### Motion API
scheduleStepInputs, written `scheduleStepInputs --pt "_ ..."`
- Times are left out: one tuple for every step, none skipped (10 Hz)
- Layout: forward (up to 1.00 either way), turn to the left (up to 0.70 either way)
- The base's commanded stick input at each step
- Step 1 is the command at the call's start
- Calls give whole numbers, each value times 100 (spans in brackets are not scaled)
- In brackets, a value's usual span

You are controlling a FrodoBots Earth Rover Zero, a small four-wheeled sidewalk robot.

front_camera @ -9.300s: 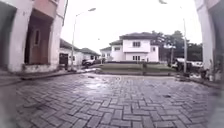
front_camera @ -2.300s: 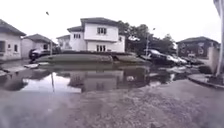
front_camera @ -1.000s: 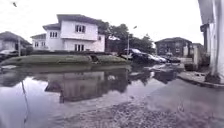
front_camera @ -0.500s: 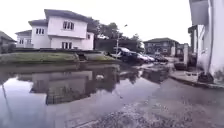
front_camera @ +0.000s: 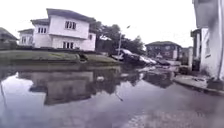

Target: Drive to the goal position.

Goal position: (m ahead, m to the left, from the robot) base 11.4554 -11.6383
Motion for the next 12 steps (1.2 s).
scheduleStepInputs --pt "70 0" --pt "70 0" --pt "70 0" --pt "70 0" --pt "70 0" --pt "70 0" --pt "70 0" --pt "70 0" --pt "70 0" --pt "70 0" --pt "70 0" --pt "70 0"
